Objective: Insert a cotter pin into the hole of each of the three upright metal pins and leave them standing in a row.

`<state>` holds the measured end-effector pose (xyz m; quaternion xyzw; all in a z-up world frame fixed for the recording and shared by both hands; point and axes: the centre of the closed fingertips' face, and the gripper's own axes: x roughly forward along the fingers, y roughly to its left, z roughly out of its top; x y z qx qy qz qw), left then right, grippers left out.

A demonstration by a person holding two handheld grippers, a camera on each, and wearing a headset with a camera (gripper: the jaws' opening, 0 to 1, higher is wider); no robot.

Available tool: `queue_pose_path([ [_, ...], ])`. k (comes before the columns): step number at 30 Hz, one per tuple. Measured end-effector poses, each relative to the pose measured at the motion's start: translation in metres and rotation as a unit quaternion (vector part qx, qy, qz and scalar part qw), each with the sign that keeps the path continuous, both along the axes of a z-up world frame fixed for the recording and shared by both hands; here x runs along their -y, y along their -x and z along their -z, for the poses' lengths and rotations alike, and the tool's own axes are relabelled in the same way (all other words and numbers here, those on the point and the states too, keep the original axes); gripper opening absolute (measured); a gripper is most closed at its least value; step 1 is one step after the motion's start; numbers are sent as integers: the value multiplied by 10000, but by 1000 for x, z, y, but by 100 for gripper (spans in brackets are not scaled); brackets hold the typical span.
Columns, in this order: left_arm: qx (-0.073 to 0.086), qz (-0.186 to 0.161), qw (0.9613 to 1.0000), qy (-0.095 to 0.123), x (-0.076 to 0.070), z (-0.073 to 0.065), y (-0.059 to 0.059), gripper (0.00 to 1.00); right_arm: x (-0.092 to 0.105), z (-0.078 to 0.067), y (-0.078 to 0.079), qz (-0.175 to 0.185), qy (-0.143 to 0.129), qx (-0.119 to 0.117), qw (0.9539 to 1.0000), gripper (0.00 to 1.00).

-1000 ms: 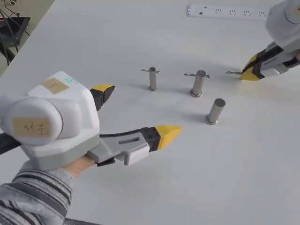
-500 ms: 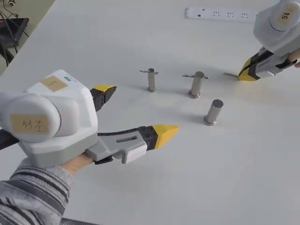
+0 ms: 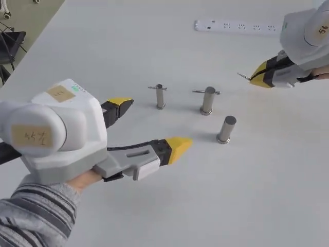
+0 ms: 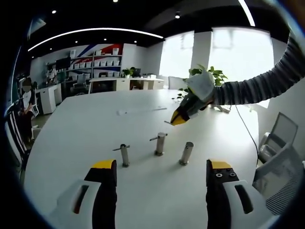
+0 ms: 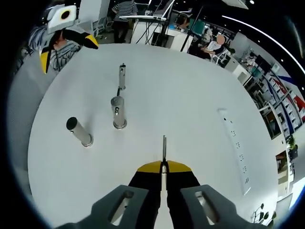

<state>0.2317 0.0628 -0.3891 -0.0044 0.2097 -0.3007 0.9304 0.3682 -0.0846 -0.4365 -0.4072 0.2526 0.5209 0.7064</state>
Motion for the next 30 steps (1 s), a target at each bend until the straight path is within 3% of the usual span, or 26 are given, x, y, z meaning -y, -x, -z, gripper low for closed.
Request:
queue_pose_path([
  [8, -40, 230, 9997, 101, 16, -9, -10, 63, -22, -25, 30, -598, -165, 522, 9967, 0],
  [14, -77, 343, 9992, 201, 25, -13, -15, 55, -33, -28, 44, -957, -195, 743, 9924, 0],
  [30, -507, 298, 9939, 935, 43, -16, -20, 30, -71, -42, 103, -1631, -418, 918, 9814, 0],
])
